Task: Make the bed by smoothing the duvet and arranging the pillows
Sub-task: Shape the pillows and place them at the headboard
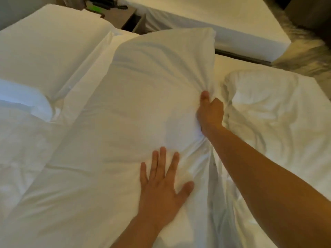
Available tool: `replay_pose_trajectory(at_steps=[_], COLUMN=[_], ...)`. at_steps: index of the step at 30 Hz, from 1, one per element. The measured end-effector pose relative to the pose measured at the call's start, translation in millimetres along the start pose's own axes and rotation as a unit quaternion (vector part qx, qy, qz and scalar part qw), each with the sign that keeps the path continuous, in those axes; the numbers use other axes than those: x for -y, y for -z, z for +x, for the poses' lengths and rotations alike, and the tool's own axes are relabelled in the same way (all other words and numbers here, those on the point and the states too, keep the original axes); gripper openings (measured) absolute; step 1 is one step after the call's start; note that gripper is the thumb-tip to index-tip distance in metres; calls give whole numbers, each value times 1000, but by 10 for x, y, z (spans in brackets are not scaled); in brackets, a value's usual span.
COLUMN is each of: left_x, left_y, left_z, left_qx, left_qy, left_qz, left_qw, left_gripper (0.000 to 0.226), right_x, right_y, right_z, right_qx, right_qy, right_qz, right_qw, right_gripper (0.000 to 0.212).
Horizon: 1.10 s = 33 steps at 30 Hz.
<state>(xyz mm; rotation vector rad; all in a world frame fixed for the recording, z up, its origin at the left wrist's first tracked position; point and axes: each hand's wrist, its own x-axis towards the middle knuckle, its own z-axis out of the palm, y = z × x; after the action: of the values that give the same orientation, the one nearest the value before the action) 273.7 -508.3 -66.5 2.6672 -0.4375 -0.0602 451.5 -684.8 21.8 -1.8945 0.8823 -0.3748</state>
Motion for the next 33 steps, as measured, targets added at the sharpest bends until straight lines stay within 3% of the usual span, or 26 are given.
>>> replay_pose_trajectory(at_steps=[3,6,10,12,14,16,19,23,28,33], left_x=[-280,-391,-266,-134,-75,-79,-76,-3,15,63], left_y=[-157,-323,-34,17,-167,-464,-754,-1068,-1471,-1623], left_z=[6,-21,363,631,771,791,807,818,860,971], left_qx=[41,71,-78,-85,-39,4,1,-48,-68,-107], left_qy=[-49,-49,-65,-9,40,58,67,45,36,33], left_qz=[13,45,37,65,83,78,76,85,80,89], left_qw=[998,995,994,994,995,995,995,994,994,990], left_gripper=[77,74,60,68,74,76,76,72,71,70], right_x=[-266,-626,-713,-626,-456,-215,65,-425,-1211,-1167], right_y=[220,188,-21,-95,-111,-156,-408,-784,-954,-1064], right_z=[241,339,485,535,560,630,984,1529,1697,1781], right_qx=[-39,7,45,19,-38,-59,16,124,112,153], right_qy=[3,-36,-74,-63,37,195,324,249,215,203], right_qz=[-86,-151,-173,-219,-311,-328,-390,-430,-393,-425], right_qw=[996,988,981,973,949,922,862,859,887,869], right_gripper=[60,63,64,66,72,76,66,66,64,65])
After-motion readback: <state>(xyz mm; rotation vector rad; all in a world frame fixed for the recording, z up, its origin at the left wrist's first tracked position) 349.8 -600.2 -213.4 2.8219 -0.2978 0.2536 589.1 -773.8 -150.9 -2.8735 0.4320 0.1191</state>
